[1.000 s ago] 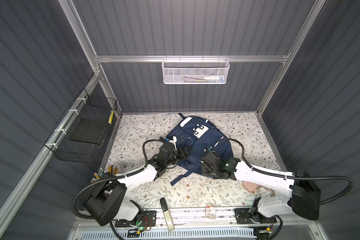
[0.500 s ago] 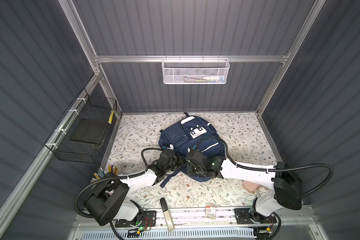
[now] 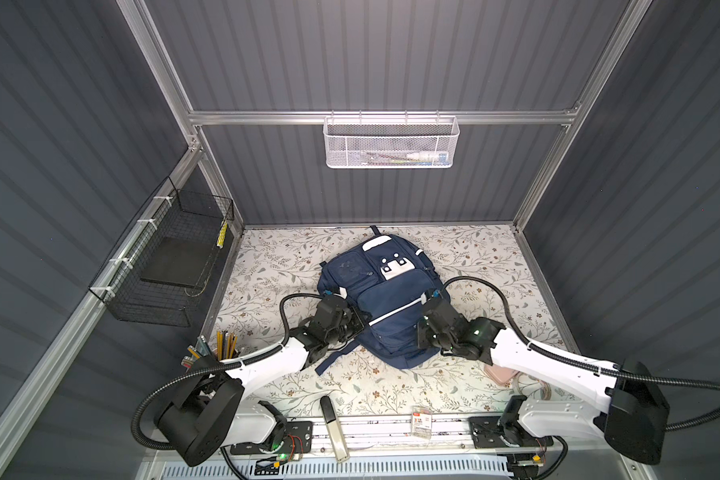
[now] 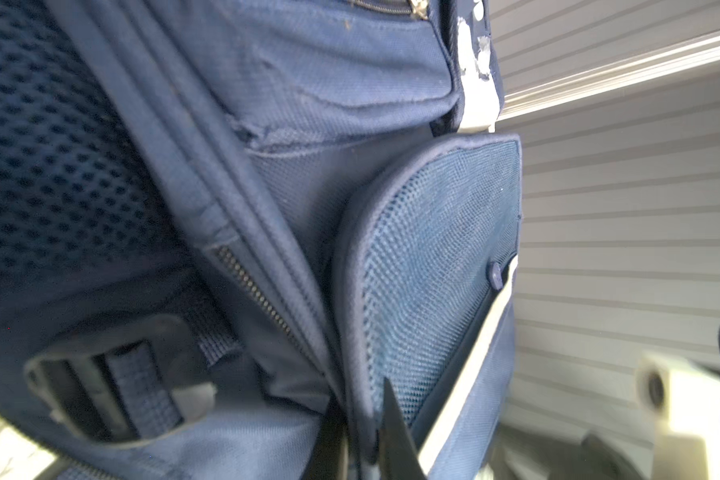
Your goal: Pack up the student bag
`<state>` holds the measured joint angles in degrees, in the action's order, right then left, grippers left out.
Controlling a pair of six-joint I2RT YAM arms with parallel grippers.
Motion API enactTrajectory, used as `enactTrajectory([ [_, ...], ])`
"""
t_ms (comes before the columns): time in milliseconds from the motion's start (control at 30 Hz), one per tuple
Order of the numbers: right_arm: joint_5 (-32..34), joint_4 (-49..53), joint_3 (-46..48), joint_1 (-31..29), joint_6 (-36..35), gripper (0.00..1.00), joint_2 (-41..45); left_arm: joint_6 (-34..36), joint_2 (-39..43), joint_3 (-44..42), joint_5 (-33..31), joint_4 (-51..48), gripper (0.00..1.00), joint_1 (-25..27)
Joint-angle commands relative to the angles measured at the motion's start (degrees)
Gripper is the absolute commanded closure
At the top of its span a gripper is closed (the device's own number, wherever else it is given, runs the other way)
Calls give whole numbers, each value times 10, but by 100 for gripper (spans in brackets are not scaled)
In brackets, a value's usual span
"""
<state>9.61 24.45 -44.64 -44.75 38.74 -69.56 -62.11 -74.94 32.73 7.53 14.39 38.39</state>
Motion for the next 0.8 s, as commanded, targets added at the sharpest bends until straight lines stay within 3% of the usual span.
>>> enactTrajectory([
  [0, 17, 60, 14, 78, -75, 100, 5, 34, 32, 14, -18, -24, 100, -24],
  [100, 23, 80, -2, 105, -100, 100, -3, 47, 39, 12, -11, -37, 100, -49],
  [233, -7, 89, 14, 77, -87, 100, 31, 72, 25, 28, -4, -43, 100, -79],
  [333, -5, 102, 24, 10, -49, 100, 48, 108, -9, 67, -18, -54, 86, -96],
  [433, -15, 76, 8, -77, -16, 100, 18, 115, -65, 111, 25, -38, 76, -135],
  [500, -23, 56, -24, -115, -2, 100, -29, 110, -71, 119, 44, -29, 62, -154],
  [567, -30, 31, -71, -138, -2, 100, -87, 127, -36, 118, 10, -72, 42, -156],
  [600, -33, 17, -93, -144, -4, 100, -111, 132, -18, 112, -3, -92, 37, -156],
  [700, -44, -19, -163, -148, -8, 100, -188, 137, 48, 82, -20, -147, 33, -157],
  [767, -54, -43, -205, -148, -13, 100, -228, 111, 87, 50, 2, -162, 33, -156],
])
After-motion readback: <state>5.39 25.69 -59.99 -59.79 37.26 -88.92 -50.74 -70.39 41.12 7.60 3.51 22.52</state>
